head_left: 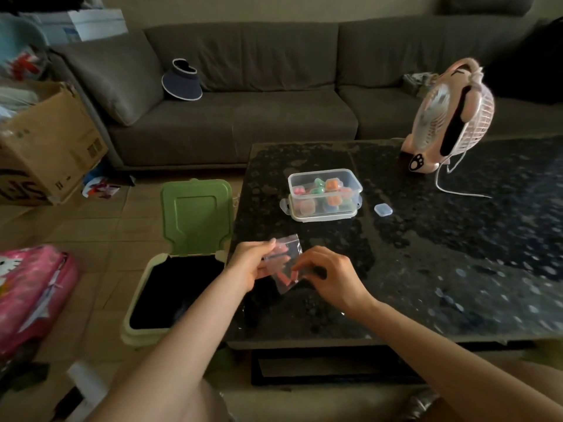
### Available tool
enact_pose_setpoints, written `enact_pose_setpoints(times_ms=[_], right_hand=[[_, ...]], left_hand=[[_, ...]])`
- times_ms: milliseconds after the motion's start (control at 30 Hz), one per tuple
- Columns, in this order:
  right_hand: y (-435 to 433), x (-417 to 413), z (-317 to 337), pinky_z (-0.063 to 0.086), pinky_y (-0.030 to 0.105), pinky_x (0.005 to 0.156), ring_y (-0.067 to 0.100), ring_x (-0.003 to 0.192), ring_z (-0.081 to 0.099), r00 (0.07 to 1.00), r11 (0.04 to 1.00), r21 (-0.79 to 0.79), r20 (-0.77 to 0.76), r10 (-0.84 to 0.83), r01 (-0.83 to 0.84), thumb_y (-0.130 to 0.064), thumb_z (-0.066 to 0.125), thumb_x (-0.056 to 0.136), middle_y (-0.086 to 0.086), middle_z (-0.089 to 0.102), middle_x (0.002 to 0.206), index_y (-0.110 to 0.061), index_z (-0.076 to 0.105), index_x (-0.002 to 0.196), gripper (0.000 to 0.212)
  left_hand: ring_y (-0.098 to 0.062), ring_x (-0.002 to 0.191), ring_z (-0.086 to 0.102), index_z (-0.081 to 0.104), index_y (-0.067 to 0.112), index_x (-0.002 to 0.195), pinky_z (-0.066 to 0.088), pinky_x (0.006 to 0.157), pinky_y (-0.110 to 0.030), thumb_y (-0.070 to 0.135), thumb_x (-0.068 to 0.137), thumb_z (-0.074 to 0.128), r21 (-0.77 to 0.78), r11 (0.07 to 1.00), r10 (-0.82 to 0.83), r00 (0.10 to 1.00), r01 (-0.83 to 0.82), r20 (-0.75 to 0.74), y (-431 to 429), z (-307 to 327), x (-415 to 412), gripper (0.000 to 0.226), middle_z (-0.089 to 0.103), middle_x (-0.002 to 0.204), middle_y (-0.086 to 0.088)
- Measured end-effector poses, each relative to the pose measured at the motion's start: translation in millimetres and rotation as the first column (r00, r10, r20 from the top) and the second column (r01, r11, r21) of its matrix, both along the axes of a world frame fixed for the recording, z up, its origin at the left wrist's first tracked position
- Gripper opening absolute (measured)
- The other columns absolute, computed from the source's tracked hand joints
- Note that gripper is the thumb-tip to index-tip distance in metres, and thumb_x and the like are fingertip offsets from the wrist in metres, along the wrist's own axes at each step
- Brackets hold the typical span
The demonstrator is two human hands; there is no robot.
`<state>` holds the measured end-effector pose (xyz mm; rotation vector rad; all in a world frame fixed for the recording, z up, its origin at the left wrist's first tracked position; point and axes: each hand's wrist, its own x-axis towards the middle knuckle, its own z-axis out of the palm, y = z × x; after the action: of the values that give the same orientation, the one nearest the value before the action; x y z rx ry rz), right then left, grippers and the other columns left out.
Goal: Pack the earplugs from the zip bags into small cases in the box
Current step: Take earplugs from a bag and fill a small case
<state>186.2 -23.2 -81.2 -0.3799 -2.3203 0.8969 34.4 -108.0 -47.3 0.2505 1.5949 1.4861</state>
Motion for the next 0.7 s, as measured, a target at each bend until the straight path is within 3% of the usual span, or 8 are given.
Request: enact_pose_setpoints(times_ms=[133, 267, 333, 467, 533, 700], right_hand=[[-4, 12, -9, 0.052, 0.018, 0.074, 0.008, 0.084, 0.063, 0.999, 0.997, -0.066, 0.016, -0.046, 0.047, 0.007, 0.063, 0.075, -0.003, 0.066, 0.092, -0.012, 0.074, 0.085, 0.024], [0, 10, -5, 0.048, 0.010, 0.070, 0.009, 0.079, 0.061, 0.985, 0.973, -0.153, 0.031, -0.172, 0.175, 0.001, 0.065, 0.078, -0.003, 0.059, 0.098, -0.013, 0.070, 0.099, 0.025], [2, 8, -2, 0.046, 0.008, 0.070, 0.009, 0.079, 0.060, 0.979, 0.957, -0.207, 0.038, -0.198, 0.202, -0.003, 0.068, 0.077, -0.003, 0.059, 0.100, -0.015, 0.067, 0.104, 0.030], [2, 0, 3, 0.046, 0.009, 0.075, 0.003, 0.089, 0.063, 0.992, 0.914, -0.384, 0.051, -0.118, 0.128, -0.007, 0.072, 0.079, -0.002, 0.067, 0.100, -0.020, 0.063, 0.103, 0.030], [2, -3, 5, 0.047, 0.011, 0.077, 0.001, 0.090, 0.063, 0.996, 0.894, -0.440, 0.055, -0.073, 0.090, -0.005, 0.072, 0.079, -0.002, 0.069, 0.096, -0.017, 0.062, 0.101, 0.027], [5, -7, 12, 0.051, 0.017, 0.078, 0.008, 0.089, 0.063, 0.990, 0.932, -0.360, 0.141, 0.013, 0.039, -0.002, 0.069, 0.078, -0.002, 0.067, 0.094, -0.016, 0.063, 0.094, 0.023]], left_hand=[[-0.013, 0.058, 0.068, 0.067, -0.002, 0.091, 0.057, 0.054, -0.021, 0.007, 0.086, 0.064, 0.004, 0.999, 0.051, 0.995, -0.051, -0.086, -2, -12, 18, 0.010, 0.070, 0.082, -0.012], [-0.014, 0.063, 0.068, 0.068, 0.005, 0.083, 0.056, 0.058, -0.021, 0.010, 0.082, 0.069, -0.028, 1.000, 0.009, 0.988, -0.013, -0.155, -1, -16, 19, 0.006, 0.071, 0.071, -0.006], [-0.015, 0.067, 0.068, 0.068, 0.003, 0.088, 0.056, 0.061, -0.023, 0.011, 0.081, 0.070, -0.036, 0.999, -0.015, 0.989, 0.010, -0.148, -2, -17, 18, 0.011, 0.072, 0.075, -0.008], [-0.013, 0.066, 0.066, 0.065, 0.002, 0.089, 0.052, 0.056, -0.019, 0.012, 0.078, 0.073, -0.061, 0.998, -0.042, 0.985, 0.032, -0.168, -4, -15, 22, 0.017, 0.069, 0.080, -0.009], [-0.016, 0.072, 0.067, 0.061, 0.006, 0.081, 0.052, 0.061, -0.021, 0.012, 0.075, 0.077, -0.076, 0.997, -0.045, 0.980, 0.031, -0.192, -3, -14, 23, 0.018, 0.070, 0.084, -0.010], [-0.019, 0.074, 0.066, 0.044, 0.014, 0.063, 0.052, 0.064, -0.025, 0.014, 0.069, 0.081, -0.097, 0.993, -0.096, 0.956, 0.072, -0.279, -5, -8, 26, 0.037, 0.068, 0.079, -0.010]])
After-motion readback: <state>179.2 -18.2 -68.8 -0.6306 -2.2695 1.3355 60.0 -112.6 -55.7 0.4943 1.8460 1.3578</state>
